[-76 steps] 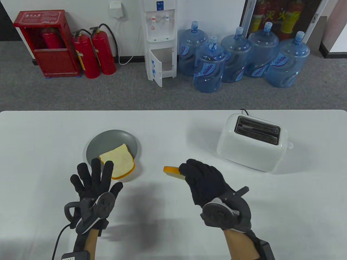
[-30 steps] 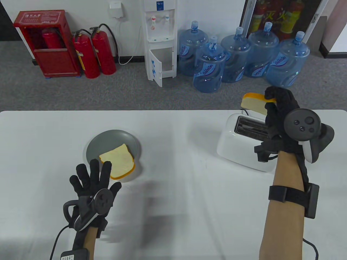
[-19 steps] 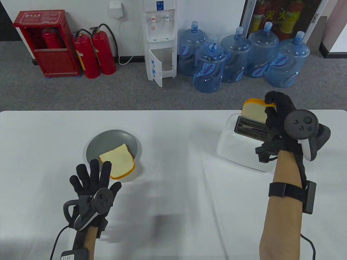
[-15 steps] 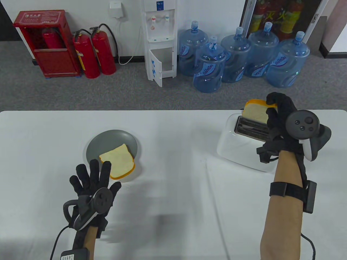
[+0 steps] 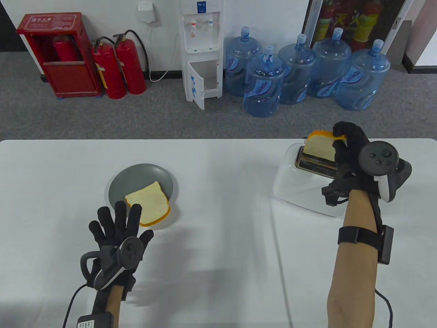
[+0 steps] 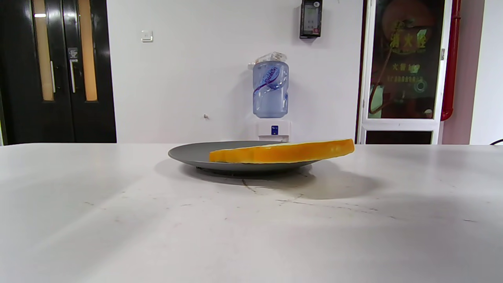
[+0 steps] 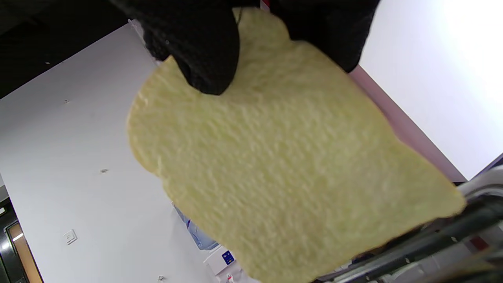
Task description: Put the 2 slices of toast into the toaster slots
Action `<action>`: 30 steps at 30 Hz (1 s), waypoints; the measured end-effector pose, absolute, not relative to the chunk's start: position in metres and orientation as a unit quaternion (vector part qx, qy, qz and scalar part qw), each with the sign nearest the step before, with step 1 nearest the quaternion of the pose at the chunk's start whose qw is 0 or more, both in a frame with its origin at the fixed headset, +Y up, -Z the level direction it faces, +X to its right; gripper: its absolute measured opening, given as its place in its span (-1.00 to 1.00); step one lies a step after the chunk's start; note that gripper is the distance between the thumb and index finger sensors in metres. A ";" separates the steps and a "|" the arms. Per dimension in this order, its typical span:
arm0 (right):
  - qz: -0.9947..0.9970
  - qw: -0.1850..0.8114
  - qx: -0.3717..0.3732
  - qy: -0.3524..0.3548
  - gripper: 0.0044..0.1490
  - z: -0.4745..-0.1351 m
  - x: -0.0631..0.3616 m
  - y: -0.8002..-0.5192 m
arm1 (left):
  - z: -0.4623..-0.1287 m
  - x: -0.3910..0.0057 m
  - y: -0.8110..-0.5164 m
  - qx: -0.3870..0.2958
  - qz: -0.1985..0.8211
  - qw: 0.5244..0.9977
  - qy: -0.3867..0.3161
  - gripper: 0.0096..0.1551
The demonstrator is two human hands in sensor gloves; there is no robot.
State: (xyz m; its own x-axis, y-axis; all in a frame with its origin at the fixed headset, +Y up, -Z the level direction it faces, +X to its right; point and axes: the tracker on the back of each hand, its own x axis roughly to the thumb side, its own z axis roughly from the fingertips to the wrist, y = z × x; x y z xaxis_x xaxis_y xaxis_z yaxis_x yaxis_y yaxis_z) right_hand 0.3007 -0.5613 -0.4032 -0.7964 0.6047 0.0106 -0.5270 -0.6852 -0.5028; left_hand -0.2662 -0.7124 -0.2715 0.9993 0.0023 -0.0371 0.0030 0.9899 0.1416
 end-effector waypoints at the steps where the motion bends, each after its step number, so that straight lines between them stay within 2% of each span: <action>1: 0.914 0.312 -0.078 -0.248 -0.40 -0.404 0.302 -0.563 | -0.272 -0.267 -0.712 0.071 0.000 0.997 0.020 -0.11; 19: 0.913 0.322 -0.099 -0.231 -0.40 -0.415 0.312 -0.588 | -0.272 -0.269 -0.713 0.075 -0.011 0.997 0.022 -0.11; 30: 0.917 0.320 -0.104 -0.214 -0.40 -0.415 0.319 -0.586 | -0.272 -0.269 -0.713 0.074 -0.014 0.997 0.024 -0.11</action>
